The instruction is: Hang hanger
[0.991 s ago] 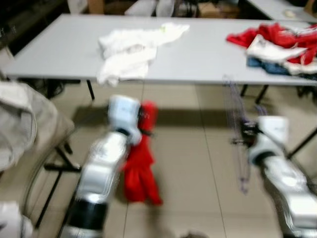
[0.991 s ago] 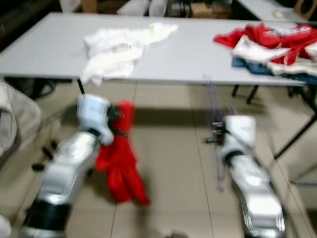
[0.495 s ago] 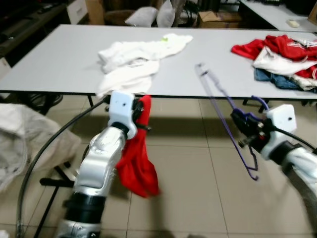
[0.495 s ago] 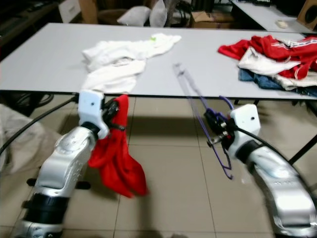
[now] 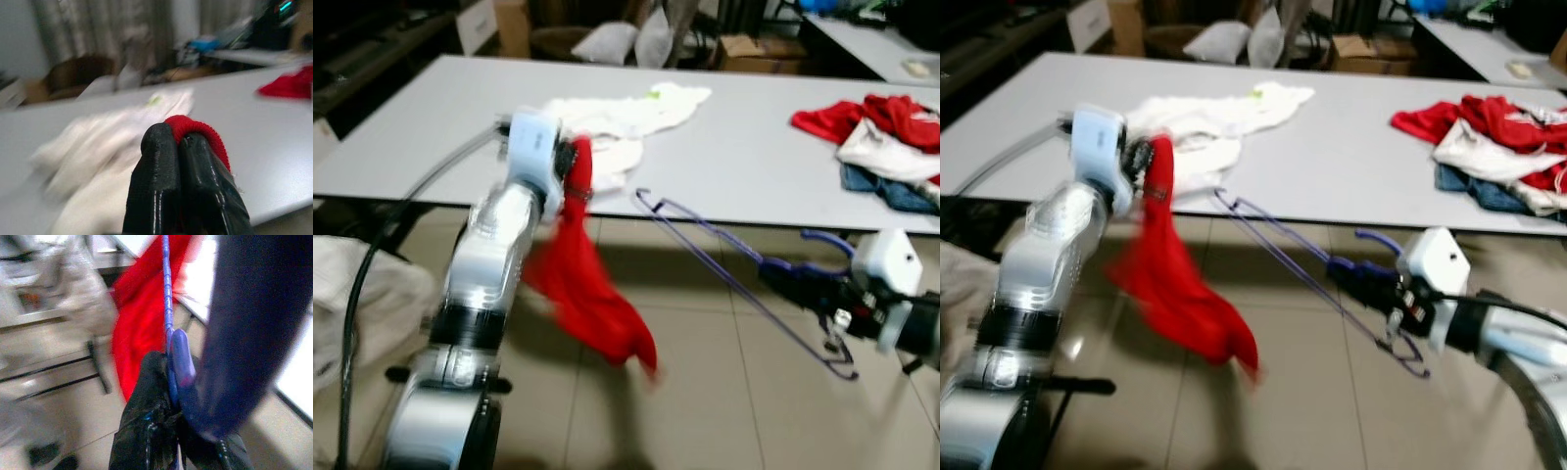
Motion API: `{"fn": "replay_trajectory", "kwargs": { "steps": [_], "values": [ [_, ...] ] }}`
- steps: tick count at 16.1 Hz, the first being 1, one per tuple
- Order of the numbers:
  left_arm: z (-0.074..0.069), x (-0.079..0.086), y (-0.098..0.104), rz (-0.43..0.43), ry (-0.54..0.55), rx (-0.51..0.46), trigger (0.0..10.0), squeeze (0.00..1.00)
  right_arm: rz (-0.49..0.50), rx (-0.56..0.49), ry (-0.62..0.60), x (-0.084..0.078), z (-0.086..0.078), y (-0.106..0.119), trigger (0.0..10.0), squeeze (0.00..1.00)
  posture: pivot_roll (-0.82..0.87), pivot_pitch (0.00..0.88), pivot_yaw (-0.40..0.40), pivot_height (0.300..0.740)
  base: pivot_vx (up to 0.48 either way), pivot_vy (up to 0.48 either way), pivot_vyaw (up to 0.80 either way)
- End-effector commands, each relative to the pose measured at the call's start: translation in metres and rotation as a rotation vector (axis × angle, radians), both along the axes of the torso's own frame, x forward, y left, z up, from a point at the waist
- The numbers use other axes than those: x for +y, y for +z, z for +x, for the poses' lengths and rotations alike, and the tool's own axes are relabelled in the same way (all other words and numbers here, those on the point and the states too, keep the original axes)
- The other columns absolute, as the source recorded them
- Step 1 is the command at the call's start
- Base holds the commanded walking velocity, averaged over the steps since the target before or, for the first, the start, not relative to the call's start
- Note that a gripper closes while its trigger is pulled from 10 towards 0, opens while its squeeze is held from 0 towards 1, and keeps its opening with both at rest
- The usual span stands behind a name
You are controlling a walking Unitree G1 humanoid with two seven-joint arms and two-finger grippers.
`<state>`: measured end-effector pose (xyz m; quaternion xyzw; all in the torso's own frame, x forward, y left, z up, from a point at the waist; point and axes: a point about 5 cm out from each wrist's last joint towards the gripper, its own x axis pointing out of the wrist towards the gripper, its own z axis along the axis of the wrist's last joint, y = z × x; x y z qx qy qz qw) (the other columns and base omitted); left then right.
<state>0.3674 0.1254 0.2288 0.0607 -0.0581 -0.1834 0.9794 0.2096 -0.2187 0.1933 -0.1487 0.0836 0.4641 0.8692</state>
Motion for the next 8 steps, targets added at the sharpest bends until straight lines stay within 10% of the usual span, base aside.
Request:
{"fn": "replay_trajectory", "kwargs": {
  "steps": [1, 8],
  "values": [
    [0.001, -0.009, 0.022, -0.007, -0.064, -0.075, 10.0, 0.00, 0.003, 0.014, 0.059, 0.003, -0.004, 0.005, 10.0, 0.00, 0.00, 0.000, -0.014, 0.740, 0.375, 0.000, 0.00],
    [-0.010, -0.027, 0.107, -0.060, -0.276, -0.261, 10.0, 0.00, -0.181, 0.061, 0.192, 0.022, 0.024, -0.017, 10.0, 0.00, 0.02, 0.000, -0.025, 0.740, 0.368, 0.000, 0.00]
  ]
}}
